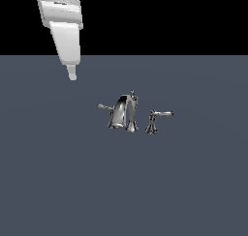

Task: Turn on the faucet by rotating a designated handle.

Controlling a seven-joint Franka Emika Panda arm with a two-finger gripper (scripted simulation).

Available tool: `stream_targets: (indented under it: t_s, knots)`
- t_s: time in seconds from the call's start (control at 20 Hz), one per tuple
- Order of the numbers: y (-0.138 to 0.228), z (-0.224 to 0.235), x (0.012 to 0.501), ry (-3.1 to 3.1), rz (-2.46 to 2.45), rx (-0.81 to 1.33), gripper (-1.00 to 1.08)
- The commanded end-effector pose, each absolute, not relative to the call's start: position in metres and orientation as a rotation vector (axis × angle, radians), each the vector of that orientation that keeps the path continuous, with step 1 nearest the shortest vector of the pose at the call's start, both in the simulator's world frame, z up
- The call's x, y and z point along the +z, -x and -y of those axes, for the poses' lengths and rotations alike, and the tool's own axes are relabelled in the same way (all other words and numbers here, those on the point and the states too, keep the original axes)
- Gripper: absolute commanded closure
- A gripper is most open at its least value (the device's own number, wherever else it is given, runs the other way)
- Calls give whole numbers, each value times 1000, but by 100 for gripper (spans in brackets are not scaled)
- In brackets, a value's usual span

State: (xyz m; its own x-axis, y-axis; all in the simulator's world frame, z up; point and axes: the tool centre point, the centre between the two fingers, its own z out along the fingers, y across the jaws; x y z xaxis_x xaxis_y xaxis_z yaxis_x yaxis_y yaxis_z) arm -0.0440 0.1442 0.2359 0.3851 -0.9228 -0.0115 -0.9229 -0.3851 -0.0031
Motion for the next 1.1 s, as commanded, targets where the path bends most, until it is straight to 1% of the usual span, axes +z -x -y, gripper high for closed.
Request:
stream_targets:
  t_s: [0.0,0.5,1.05]
  knots:
    - [32,-143,226,2564,-1800,11,108]
    - [-19,-131,179,2358,-2071,4,108]
    - [-78,-100,122,2058,-2376,-3,108]
